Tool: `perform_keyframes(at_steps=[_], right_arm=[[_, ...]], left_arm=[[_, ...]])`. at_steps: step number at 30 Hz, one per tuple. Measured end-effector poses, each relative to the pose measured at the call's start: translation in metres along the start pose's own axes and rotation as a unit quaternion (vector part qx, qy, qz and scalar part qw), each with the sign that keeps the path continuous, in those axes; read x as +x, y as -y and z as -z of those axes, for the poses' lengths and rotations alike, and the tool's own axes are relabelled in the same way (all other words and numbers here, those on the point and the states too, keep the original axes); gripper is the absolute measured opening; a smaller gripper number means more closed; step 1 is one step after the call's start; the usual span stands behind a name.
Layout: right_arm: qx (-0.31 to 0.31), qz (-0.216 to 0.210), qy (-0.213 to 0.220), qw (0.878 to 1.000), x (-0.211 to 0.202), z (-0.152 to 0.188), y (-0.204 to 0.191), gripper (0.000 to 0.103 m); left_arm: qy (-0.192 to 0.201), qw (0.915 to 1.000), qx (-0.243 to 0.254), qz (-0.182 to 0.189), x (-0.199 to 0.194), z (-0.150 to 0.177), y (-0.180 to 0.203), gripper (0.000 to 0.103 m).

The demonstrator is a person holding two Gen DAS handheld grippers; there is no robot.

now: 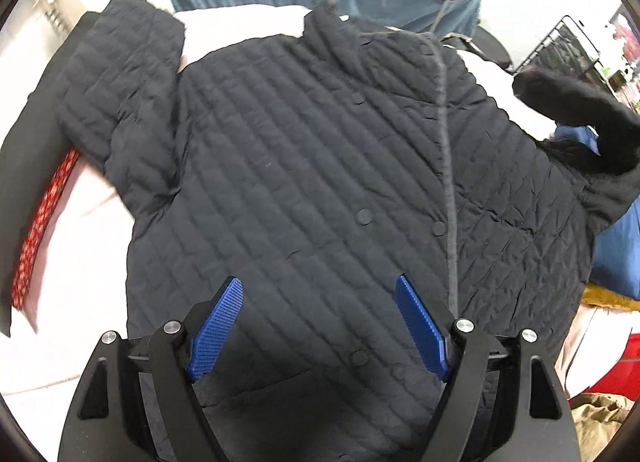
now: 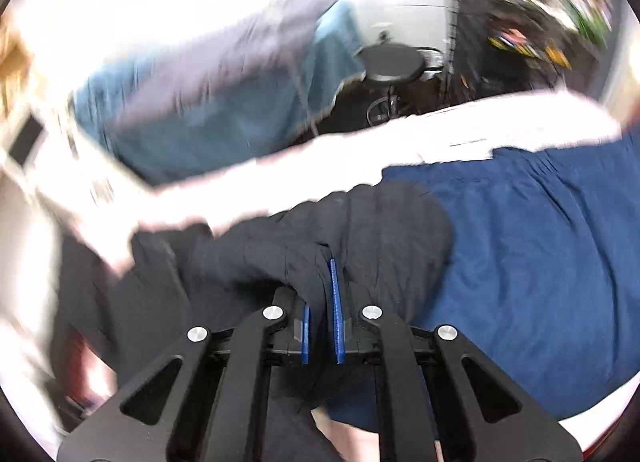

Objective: Fold large clothes

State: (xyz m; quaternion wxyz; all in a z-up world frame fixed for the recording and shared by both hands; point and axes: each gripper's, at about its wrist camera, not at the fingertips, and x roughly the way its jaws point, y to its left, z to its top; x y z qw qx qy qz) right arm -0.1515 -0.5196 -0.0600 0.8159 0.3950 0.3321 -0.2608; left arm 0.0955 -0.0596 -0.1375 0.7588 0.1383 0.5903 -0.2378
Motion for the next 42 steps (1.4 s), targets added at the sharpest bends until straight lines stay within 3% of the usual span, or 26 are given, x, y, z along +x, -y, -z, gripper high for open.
perform_keyframes(at_steps=[3, 5, 7, 9, 10, 12, 16, 18, 20, 22, 24, 27, 29, 30, 31, 32, 34, 38, 42], right_arm=[[0.087, -0.039, 0.027, 0.995, -0.031, 0.008, 0.049, 0.009], [0.136, -0.042, 0.027, 0.989, -0.033, 0.019, 0.078, 0.009], [0.247, -0.077, 0.002, 0.966, -0.027, 0.046, 0.127, 0.009], [0.361, -0.081, -0.025, 0.929, -0.021, 0.082, 0.173, 0.009], [0.371, -0.072, -0.031, 0.925, -0.019, 0.092, 0.183, 0.009], [0.355, -0.046, -0.036, 0.933, -0.022, 0.103, 0.191, 0.009], [0.361, -0.050, -0.025, 0.931, -0.033, 0.112, 0.199, 0.010], [0.330, -0.026, -0.032, 0.943, -0.037, 0.108, 0.192, 0.015], [0.252, 0.028, -0.029, 0.967, -0.045, 0.095, 0.171, 0.019], [0.180, 0.072, -0.006, 0.981, -0.057, 0.085, 0.149, 0.023], [0.134, 0.099, 0.031, 0.985, -0.069, 0.073, 0.133, 0.037], [0.062, 0.129, 0.078, 0.987, -0.083, 0.054, 0.107, 0.049], [0.015, 0.148, 0.079, 0.986, -0.080, 0.045, 0.094, 0.045], [-0.005, 0.148, 0.073, 0.986, -0.065, 0.030, 0.082, 0.022], [-0.024, 0.135, 0.063, 0.989, -0.061, 0.029, 0.072, 0.009], [-0.053, 0.136, 0.060, 0.988, -0.060, 0.031, 0.059, 0.006], [-0.106, 0.123, 0.062, 0.985, -0.054, 0.031, 0.026, 0.006], [-0.174, 0.026, 0.051, 0.983, -0.032, 0.018, -0.057, 0.005], [-0.253, -0.063, 0.040, 0.965, -0.017, 0.036, -0.166, 0.004]], left_arm=[[0.003, 0.9999, 0.016, 0.006, 0.000, 0.000, 0.010, 0.077], [0.002, 0.9997, 0.022, 0.008, 0.002, 0.002, 0.014, 0.077], [-0.002, 0.9996, 0.024, 0.014, 0.004, 0.005, 0.017, 0.077], [-0.006, 0.9995, 0.024, 0.017, 0.006, 0.006, 0.018, 0.077], [-0.008, 0.9995, 0.025, 0.019, 0.006, 0.006, 0.019, 0.077], [-0.012, 0.9994, 0.028, 0.020, 0.006, 0.007, 0.020, 0.077], [-0.020, 0.9990, 0.036, 0.017, 0.007, 0.008, 0.020, 0.077], [-0.022, 0.9989, 0.038, 0.016, 0.006, 0.007, 0.022, 0.077], [-0.021, 0.9989, 0.038, 0.015, 0.004, 0.005, 0.023, 0.077], [-0.016, 0.9991, 0.037, 0.015, 0.002, 0.003, 0.024, 0.077], [-0.012, 0.9992, 0.034, 0.015, -0.001, 0.002, 0.023, 0.077], [-0.009, 0.9994, 0.032, 0.012, -0.003, 0.002, 0.021, 0.077], [-0.009, 0.9995, 0.027, 0.010, -0.003, 0.003, 0.017, 0.077], [-0.009, 0.9996, 0.023, 0.010, -0.003, 0.003, 0.015, 0.077], [-0.009, 0.9997, 0.018, 0.010, -0.004, 0.004, 0.012, 0.077], [-0.008, 0.9998, 0.014, 0.010, -0.004, 0.004, 0.010, 0.077], [-0.006, 0.9999, 0.006, 0.009, -0.006, 0.004, 0.006, 0.077], [0.004, 1.0000, -0.008, 0.004, -0.014, 0.002, -0.002, 0.077], [0.025, 0.9993, -0.029, -0.001, -0.027, -0.001, -0.013, 0.077]])
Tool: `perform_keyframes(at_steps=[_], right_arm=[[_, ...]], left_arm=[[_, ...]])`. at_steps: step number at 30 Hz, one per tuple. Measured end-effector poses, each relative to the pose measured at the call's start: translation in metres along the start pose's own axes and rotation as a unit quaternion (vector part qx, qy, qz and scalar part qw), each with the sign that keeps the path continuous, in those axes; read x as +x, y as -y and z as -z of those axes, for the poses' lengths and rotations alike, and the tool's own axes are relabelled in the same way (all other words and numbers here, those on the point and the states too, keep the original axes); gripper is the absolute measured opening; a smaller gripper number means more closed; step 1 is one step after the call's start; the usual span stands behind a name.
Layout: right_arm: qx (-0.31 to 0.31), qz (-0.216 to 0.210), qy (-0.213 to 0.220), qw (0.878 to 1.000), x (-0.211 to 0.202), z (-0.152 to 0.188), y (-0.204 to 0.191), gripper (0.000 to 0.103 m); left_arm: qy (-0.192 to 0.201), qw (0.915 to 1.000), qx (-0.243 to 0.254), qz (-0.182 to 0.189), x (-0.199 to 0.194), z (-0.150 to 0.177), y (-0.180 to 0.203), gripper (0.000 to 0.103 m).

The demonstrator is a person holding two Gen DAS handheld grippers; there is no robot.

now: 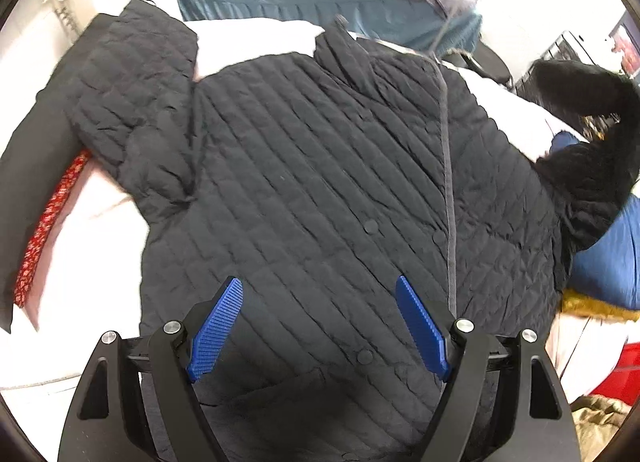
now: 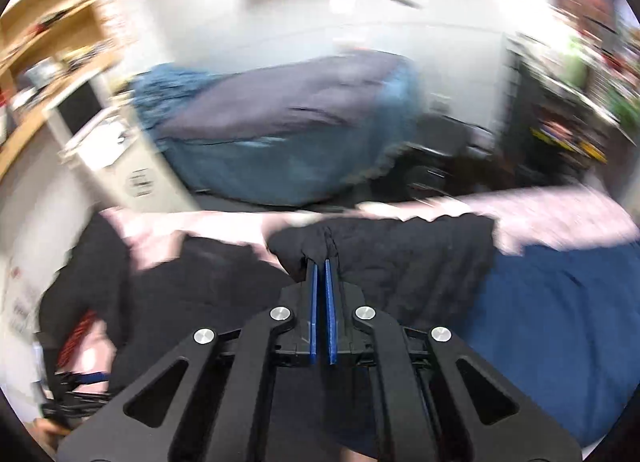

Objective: Fold large clothes

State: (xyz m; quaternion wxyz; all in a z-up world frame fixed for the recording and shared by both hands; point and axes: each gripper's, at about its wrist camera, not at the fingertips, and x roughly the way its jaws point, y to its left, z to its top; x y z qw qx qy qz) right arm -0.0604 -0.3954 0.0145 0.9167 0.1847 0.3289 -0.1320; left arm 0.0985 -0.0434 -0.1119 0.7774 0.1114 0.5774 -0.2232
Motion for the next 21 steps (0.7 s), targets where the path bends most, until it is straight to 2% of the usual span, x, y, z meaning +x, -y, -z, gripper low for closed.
perform_keyframes(at_steps=[4, 6, 8, 10, 11, 12, 13, 14, 15, 16, 18, 21], right_arm=[[-0.078, -0.067, 0.010, 0.995, 0.011, 0.001, -0.100, 0.004], [-0.125, -0.081, 0.011, 0.989, 0.017, 0.011, -0.136, 0.004], [-0.199, -0.062, -0.011, 0.978, 0.031, 0.036, -0.165, 0.004], [-0.276, -0.016, -0.078, 0.958, 0.073, 0.078, -0.183, 0.009], [-0.312, 0.016, -0.115, 0.943, 0.097, 0.101, -0.181, 0.031], [-0.347, 0.060, -0.168, 0.921, 0.127, 0.131, -0.178, 0.071], [-0.361, 0.084, -0.212, 0.904, 0.148, 0.154, -0.171, 0.079], [-0.366, 0.097, -0.256, 0.889, 0.164, 0.181, -0.162, 0.078], [-0.361, 0.096, -0.274, 0.886, 0.166, 0.194, -0.154, 0.078], [-0.345, 0.086, -0.291, 0.888, 0.165, 0.204, -0.146, 0.078], [-0.313, 0.074, -0.299, 0.898, 0.155, 0.212, -0.134, 0.078], [-0.246, 0.045, -0.281, 0.926, 0.131, 0.195, -0.115, 0.078]], left_arm=[[0.022, 0.9993, -0.029, -0.010, -0.016, -0.001, -0.018, 0.077], [0.034, 0.9980, -0.051, -0.014, -0.024, 0.002, -0.032, 0.077], [0.040, 0.9964, -0.073, -0.020, -0.027, 0.007, -0.046, 0.077], [0.031, 0.9957, -0.084, -0.027, -0.021, 0.011, -0.057, 0.078], [0.025, 0.9954, -0.088, -0.029, -0.017, 0.013, -0.060, 0.078], [0.015, 0.9952, -0.092, -0.030, -0.011, 0.015, -0.064, 0.078], [0.003, 0.9950, -0.097, -0.027, -0.003, 0.017, -0.067, 0.078], [-0.005, 0.9949, -0.098, -0.026, 0.002, 0.018, -0.068, 0.078], [-0.013, 0.9949, -0.096, -0.027, 0.006, 0.019, -0.068, 0.078], [-0.020, 0.9952, -0.092, -0.028, 0.010, 0.020, -0.067, 0.078], [-0.023, 0.9964, -0.075, -0.029, 0.015, 0.018, -0.061, 0.078], [-0.023, 0.9981, -0.046, -0.034, 0.021, 0.009, -0.050, 0.078]])
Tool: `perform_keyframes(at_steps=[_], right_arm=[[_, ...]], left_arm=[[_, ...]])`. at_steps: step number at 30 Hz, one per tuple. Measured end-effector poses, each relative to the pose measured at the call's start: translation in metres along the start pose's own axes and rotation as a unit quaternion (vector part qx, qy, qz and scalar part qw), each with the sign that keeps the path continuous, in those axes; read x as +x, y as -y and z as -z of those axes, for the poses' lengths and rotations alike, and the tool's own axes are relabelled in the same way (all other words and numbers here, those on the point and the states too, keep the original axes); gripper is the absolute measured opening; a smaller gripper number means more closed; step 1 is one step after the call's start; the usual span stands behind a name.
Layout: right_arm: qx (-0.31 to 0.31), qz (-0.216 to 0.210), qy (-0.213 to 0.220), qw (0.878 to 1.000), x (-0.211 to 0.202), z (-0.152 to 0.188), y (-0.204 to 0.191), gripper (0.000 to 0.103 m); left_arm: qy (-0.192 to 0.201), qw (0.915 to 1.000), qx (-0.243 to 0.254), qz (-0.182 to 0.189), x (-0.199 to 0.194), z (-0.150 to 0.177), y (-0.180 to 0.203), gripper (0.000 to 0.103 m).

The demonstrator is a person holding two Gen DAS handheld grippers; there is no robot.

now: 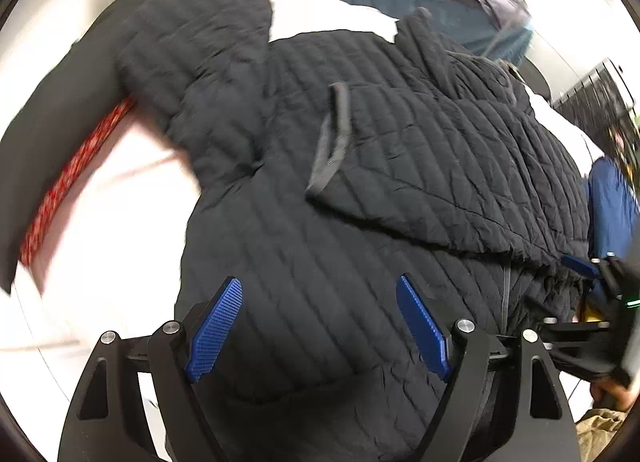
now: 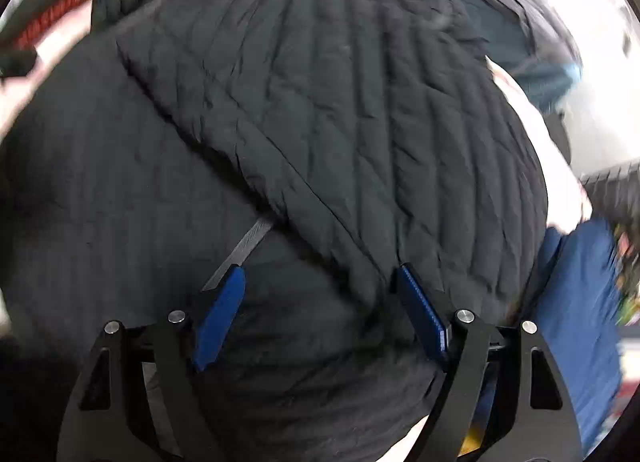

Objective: Fold large clothes

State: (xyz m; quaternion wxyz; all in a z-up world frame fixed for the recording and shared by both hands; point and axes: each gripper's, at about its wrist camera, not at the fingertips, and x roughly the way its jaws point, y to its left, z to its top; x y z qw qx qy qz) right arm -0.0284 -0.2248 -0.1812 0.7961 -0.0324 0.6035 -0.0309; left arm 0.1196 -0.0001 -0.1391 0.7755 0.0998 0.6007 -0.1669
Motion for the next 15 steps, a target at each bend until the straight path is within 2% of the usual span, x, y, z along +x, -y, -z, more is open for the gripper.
perform_keyframes(at_steps=[3, 5, 7, 9, 12, 13, 15], right_arm=[[0.079, -0.021, 0.043, 0.996, -0.032, -0.003, 0.040, 0.078], [0.116, -0.027, 0.059, 0.991, -0.039, -0.010, 0.067, 0.078], [0.167, -0.028, 0.062, 0.984, -0.039, -0.020, 0.102, 0.079], [0.232, -0.042, 0.049, 0.970, -0.028, -0.019, 0.140, 0.079], [0.298, -0.078, 0.049, 0.950, -0.016, -0.018, 0.163, 0.079], [0.303, -0.087, 0.051, 0.948, -0.009, -0.020, 0.163, 0.079], [0.277, -0.089, 0.028, 0.956, 0.007, -0.024, 0.149, 0.079]], left_arm=[[0.011, 0.9995, 0.030, 0.000, 0.004, -0.022, 0.017, 0.078], [0.024, 0.9985, 0.050, 0.001, 0.007, -0.040, 0.029, 0.078], [0.033, 0.9971, 0.069, 0.000, 0.010, -0.058, 0.044, 0.078], [0.036, 0.9960, 0.082, 0.004, 0.019, -0.076, 0.060, 0.081], [0.014, 0.9960, 0.088, -0.001, 0.045, -0.092, 0.077, 0.082], [0.002, 0.9960, 0.090, -0.003, 0.055, -0.094, 0.081, 0.082], [-0.039, 0.9946, 0.092, -0.028, 0.086, -0.097, 0.089, 0.083]])
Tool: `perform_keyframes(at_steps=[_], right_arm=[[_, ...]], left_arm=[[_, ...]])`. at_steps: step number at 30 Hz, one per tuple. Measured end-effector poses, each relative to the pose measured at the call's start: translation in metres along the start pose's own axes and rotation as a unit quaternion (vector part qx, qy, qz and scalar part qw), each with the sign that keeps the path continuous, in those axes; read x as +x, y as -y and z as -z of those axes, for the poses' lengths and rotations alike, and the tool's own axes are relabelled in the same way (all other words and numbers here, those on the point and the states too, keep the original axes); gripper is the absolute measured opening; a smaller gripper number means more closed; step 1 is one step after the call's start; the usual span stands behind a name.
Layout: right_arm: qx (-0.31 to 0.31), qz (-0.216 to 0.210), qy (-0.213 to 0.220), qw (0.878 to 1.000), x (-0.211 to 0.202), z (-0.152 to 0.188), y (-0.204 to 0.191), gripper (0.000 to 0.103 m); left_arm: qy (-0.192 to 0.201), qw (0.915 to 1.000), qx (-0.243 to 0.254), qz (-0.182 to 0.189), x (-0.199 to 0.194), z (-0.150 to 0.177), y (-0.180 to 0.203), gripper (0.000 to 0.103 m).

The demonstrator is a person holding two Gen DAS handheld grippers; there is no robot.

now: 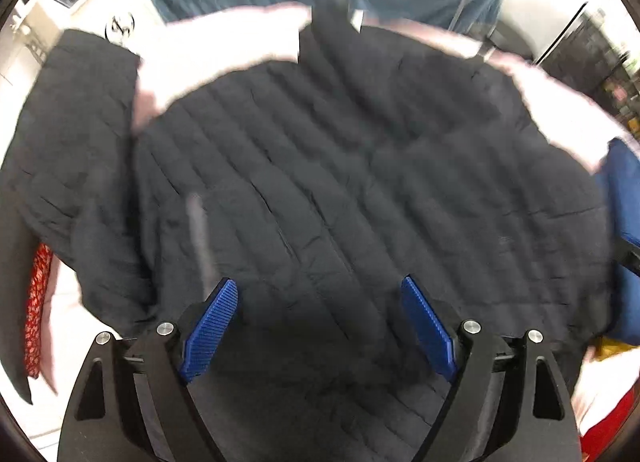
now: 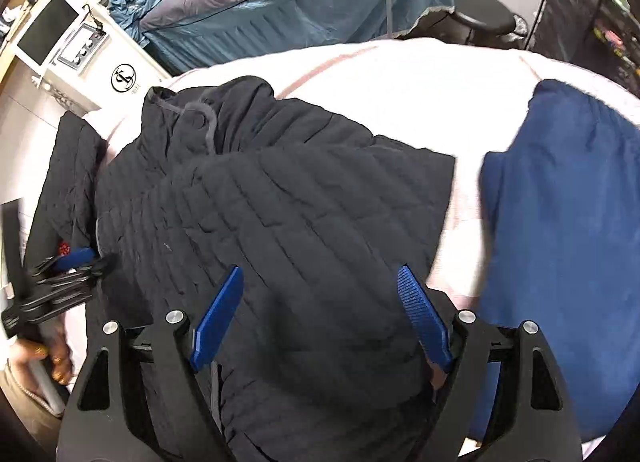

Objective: Fold large clothes

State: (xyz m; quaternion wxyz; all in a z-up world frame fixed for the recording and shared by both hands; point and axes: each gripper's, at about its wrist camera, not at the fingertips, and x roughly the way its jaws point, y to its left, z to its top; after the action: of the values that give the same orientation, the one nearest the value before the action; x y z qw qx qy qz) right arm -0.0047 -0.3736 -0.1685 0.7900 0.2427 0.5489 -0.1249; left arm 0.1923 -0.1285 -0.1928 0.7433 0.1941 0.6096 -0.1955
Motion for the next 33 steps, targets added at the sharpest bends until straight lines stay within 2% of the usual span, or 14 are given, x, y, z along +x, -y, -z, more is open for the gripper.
perform_keyframes(at_steps=[2, 4, 6, 9, 12, 18, 23, 28, 31, 33], right_arm=[[-0.057, 0.049, -0.047, 0.996, 0.035, 0.012, -0.019, 0.079], [-0.107, 0.095, -0.072, 0.987, 0.060, 0.022, -0.031, 0.084], [-0.134, 0.125, -0.075, 0.980, 0.080, 0.034, -0.038, 0.090], [-0.118, 0.126, -0.071, 0.982, 0.090, 0.033, -0.034, 0.097], [-0.102, 0.114, -0.087, 0.984, 0.099, 0.026, -0.028, 0.098], [-0.090, 0.123, -0.104, 0.983, 0.110, 0.014, -0.032, 0.099], [-0.081, 0.132, -0.102, 0.983, 0.117, 0.009, -0.038, 0.098], [-0.060, 0.140, -0.126, 0.980, 0.108, 0.005, -0.039, 0.098], [-0.034, 0.135, -0.100, 0.985, 0.085, 0.002, -0.039, 0.098], [-0.021, 0.125, -0.079, 0.989, 0.068, 0.005, -0.042, 0.098]], left_arm=[[-0.044, 0.9989, 0.000, -0.015, 0.032, 0.001, 0.004, 0.094], [-0.045, 0.9988, -0.010, -0.015, 0.047, 0.003, 0.004, 0.098], [-0.046, 0.9988, -0.011, -0.013, 0.053, 0.003, 0.004, 0.098], [-0.052, 0.9986, -0.010, -0.004, 0.059, 0.000, 0.002, 0.098], [-0.051, 0.9986, -0.010, 0.002, 0.064, -0.003, -0.001, 0.099], [-0.041, 0.9990, -0.012, -0.006, 0.067, -0.004, 0.003, 0.099], [-0.025, 0.9997, -0.006, -0.006, 0.061, 0.012, 0.004, 0.099], [-0.031, 0.9995, -0.007, -0.007, 0.052, 0.021, 0.008, 0.098], [-0.029, 0.9995, -0.011, -0.011, 0.038, 0.020, 0.009, 0.098], [-0.012, 0.9996, -0.015, -0.020, 0.024, 0.026, 0.007, 0.097]])
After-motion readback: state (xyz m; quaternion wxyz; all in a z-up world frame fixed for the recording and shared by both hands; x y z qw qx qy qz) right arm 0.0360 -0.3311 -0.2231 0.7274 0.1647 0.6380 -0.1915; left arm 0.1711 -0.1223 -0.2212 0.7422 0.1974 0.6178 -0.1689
